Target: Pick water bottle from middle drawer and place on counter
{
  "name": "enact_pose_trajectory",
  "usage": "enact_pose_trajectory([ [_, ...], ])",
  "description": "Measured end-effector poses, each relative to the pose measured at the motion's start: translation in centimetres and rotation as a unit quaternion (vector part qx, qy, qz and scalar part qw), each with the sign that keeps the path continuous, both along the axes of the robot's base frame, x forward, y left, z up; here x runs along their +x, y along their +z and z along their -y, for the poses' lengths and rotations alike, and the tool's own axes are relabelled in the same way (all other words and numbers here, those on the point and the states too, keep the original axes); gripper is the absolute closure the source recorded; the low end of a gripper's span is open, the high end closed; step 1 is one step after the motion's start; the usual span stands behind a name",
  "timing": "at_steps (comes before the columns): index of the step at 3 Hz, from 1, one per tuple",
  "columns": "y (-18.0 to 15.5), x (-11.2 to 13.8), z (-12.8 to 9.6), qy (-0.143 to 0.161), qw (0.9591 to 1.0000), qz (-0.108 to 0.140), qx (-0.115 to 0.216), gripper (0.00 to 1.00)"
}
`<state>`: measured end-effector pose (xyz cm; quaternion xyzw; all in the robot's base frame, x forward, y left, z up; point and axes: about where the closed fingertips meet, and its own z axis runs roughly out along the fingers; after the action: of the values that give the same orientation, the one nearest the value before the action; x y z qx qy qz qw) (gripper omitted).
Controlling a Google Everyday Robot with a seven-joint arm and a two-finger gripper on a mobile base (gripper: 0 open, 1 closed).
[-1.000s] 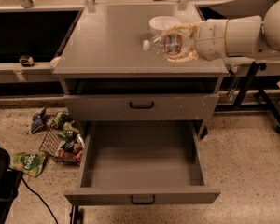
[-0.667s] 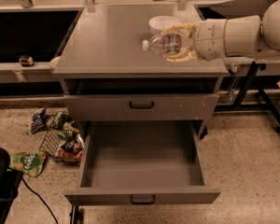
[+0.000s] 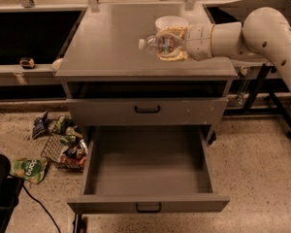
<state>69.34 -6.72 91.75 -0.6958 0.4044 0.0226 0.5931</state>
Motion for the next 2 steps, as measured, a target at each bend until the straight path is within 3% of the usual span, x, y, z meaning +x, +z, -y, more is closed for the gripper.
enact_pose_trajectory([
  [2, -2.7, 5.1, -1.0, -0.009, 0.9983, -0.056, 0.012, 1.0],
])
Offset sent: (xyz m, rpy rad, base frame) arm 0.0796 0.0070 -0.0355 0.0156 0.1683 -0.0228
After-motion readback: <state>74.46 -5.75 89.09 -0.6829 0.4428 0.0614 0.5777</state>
